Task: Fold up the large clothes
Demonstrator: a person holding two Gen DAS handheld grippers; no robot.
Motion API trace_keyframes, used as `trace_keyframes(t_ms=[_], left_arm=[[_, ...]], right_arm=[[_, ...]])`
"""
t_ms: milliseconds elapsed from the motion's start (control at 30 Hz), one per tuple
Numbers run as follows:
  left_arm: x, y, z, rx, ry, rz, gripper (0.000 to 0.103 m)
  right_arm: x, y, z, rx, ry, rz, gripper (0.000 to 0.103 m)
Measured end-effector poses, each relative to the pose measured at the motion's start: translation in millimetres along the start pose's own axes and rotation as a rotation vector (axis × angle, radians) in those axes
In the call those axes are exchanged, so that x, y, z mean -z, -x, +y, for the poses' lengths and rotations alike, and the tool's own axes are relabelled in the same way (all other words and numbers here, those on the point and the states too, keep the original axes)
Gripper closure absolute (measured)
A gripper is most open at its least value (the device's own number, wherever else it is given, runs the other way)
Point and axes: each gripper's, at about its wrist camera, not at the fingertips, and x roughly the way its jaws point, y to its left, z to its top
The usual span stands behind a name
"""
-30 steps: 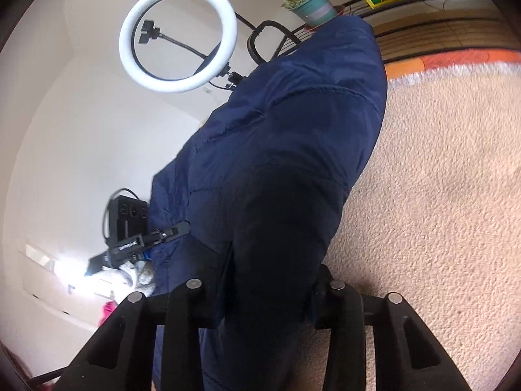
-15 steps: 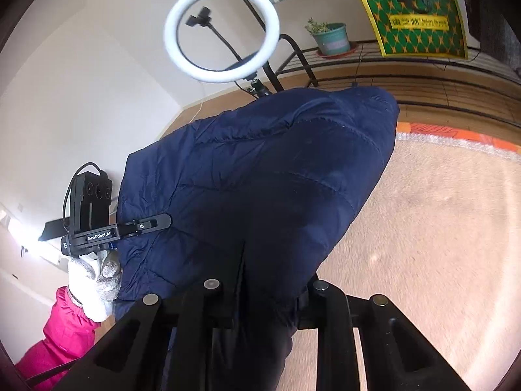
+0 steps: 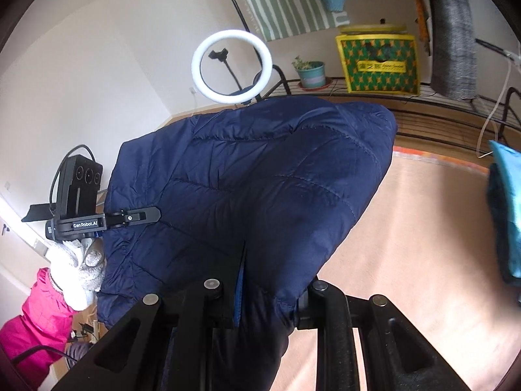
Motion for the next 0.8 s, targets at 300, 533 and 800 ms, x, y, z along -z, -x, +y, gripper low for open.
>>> trace_keyframes(t_ms=[300,533,800], left_arm=[[9.8,-57.1,-110.3,0.081,-0.088,0.044,0.084],[-3.8,-117.0,-183.9,0.122,-0.154,0.069,0.084],[-38.4,-195.5,-250.9,0.16,-0.215,0.074,0.084]], right_arm=[[29.0,98.3,-59.4,0.119,-0.021,-0.058,0.083],[32.7,153.5,-116.0,0.226,-0.012,-0.082,0.084],[19.1,196.6,-191.5,0.327,-0.028,-0.132,0.084]])
